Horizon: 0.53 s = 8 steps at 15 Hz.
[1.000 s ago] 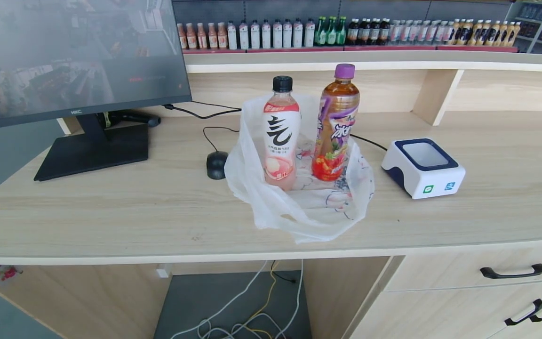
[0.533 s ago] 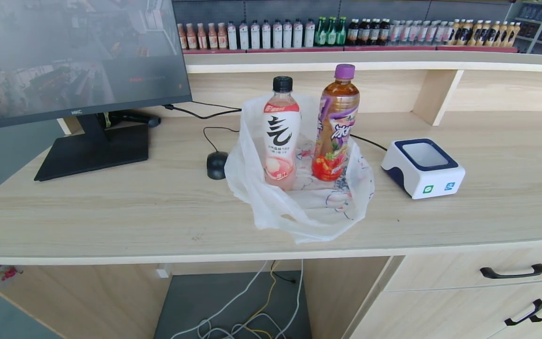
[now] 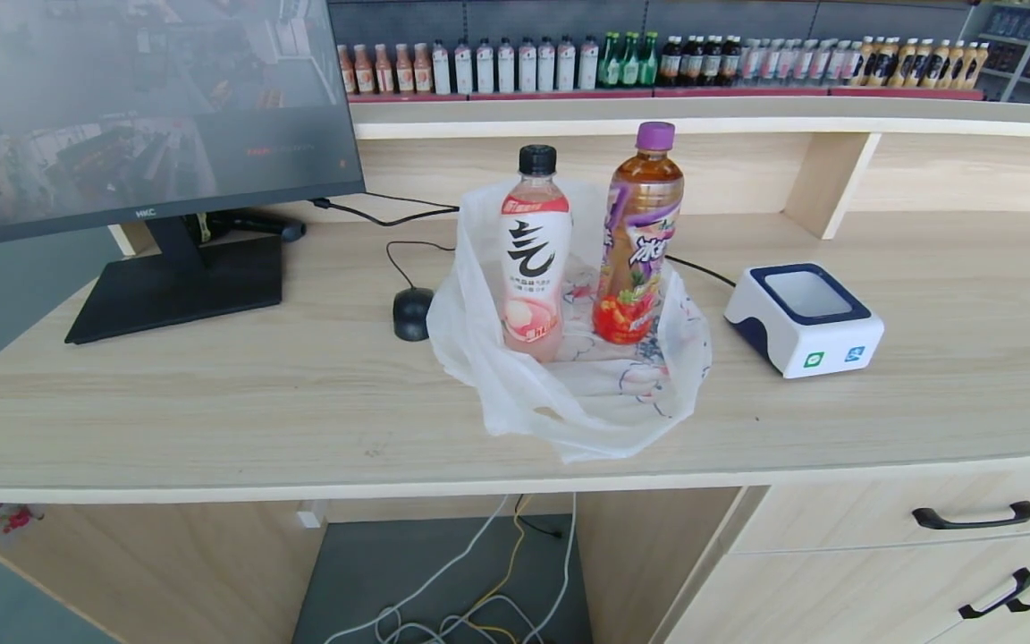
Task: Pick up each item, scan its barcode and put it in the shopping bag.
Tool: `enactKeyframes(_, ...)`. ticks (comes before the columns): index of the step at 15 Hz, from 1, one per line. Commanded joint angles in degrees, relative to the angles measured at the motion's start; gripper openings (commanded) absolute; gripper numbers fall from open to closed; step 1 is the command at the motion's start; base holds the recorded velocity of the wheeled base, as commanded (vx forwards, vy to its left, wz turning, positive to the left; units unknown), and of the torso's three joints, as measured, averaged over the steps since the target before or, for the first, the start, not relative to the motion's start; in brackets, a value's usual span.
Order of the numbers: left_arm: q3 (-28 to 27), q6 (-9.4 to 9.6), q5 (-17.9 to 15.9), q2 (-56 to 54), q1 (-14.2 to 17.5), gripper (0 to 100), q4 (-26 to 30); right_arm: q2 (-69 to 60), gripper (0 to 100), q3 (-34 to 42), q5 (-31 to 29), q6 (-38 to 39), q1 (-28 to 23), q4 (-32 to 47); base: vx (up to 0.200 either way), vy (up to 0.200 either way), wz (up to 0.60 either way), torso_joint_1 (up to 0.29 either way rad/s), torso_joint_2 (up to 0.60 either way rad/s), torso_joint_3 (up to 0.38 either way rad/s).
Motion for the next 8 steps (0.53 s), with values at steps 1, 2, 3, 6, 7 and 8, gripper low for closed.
enactKeyframes(1, 0.0, -0.03, 0.0, 0.0, 0.0, 100, 0.0, -7.8, 100, 0.0, 1.1, -1.6, -2.4, 0.1, 0.0, 0.0, 0.0, 0.0, 0.0, 0.0)
enactKeyframes(2, 0.0, -0.03, -0.1, 0.0, 0.0, 100, 0.0, -11.1, 100, 0.0, 1.1, -1.7, -4.1, 0.3, 0.0, 0.0, 0.0, 0.0, 0.0, 0.0)
enactKeyframes(3, 0.0, -0.03, 0.0, 0.0, 0.0, 100, 0.0, -11.1, 100, 0.0, 1.1, -0.8, -4.1, 0.3, 0.0, 0.0, 0.0, 0.0, 0.0, 0.0)
enactKeyframes(6, 0.0, -0.03, 0.0, 0.0, 0.0, 100, 0.0, -11.1, 100, 0.0, 1.1, -0.4, -4.1, 0.3, 0.0, 0.0, 0.0, 0.0, 0.0, 0.0)
enactKeyframes(7, 0.0, -0.03, -0.1, 0.0, 0.0, 100, 0.0, -11.1, 100, 0.0, 1.1, -0.4, -4.1, 0.3, -0.2, 0.0, 0.0, -0.002, 0.0, 0.002)
enactKeyframes(8, 0.0, -0.03, 0.0, 0.0, 0.0, 100, 0.0, -11.1, 100, 0.0, 1.1, -0.4, -4.1, 0.3, -0.2, 0.0, 0.0, 0.007, 0.01, -0.002)
